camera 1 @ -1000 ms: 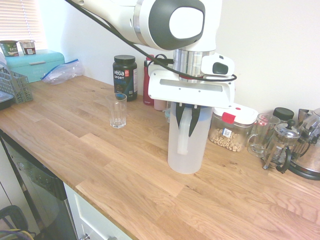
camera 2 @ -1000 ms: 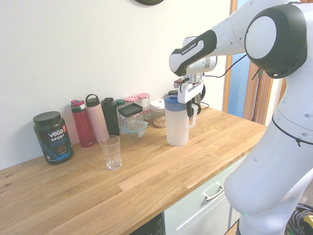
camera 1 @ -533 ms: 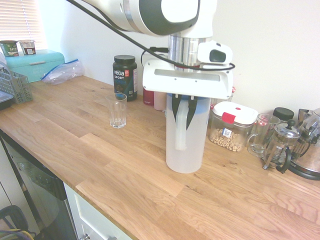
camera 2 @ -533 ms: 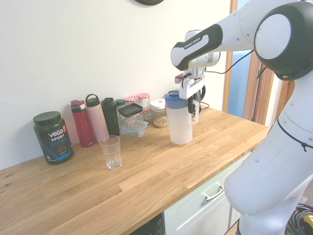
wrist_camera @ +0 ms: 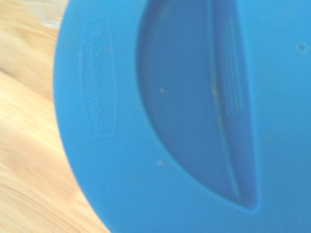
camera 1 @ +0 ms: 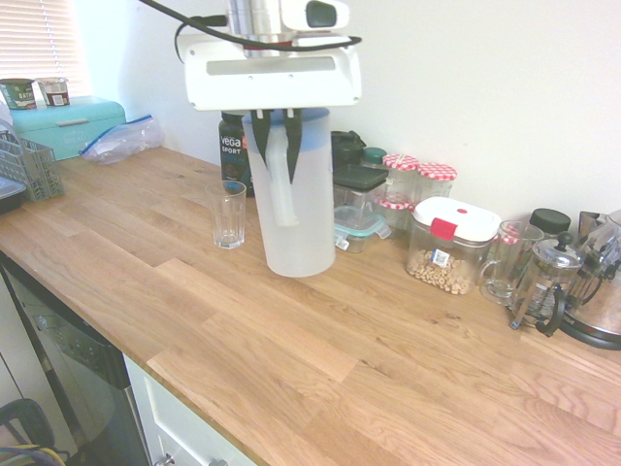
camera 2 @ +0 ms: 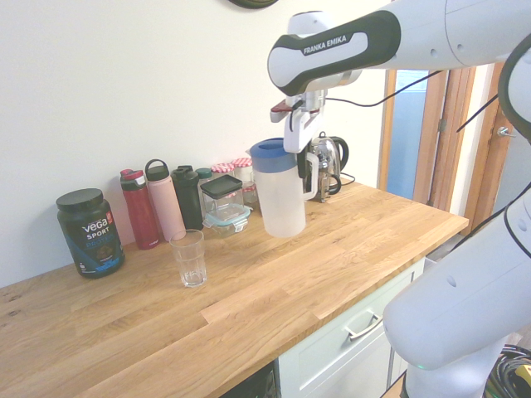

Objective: Pour me some water

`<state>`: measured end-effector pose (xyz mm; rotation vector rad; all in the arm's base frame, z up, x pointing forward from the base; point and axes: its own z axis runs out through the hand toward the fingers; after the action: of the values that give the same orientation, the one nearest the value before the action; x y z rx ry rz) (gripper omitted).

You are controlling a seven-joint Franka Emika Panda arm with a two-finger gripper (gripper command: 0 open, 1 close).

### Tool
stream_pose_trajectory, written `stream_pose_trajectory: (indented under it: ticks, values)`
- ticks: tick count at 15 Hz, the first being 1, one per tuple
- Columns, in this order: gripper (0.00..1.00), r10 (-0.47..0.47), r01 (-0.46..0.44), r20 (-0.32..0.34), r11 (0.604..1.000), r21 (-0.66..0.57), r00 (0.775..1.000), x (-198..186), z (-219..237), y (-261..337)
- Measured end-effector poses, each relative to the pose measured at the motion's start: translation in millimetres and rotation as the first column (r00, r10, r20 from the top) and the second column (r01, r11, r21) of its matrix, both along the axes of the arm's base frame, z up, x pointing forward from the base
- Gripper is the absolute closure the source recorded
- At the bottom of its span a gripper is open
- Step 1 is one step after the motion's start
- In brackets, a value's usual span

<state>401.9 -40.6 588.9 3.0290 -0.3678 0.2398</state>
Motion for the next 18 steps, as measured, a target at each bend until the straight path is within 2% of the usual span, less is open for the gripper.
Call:
stream_pose_trajectory:
  ticks: [4,8,14,18]
  values:
    - [1.0,0.073,-0.076,-0.052,0.996,-0.056,0.996,24,-6,74]
    - [1.0,0.1,-0.132,-0.172,0.974,-0.182,0.98,62,-26,114]
    - [1.0,0.105,-0.235,-0.356,0.908,-0.346,0.929,100,-34,155]
    - [1.0,0.089,-0.296,-0.436,0.85,-0.435,0.896,102,-44,176]
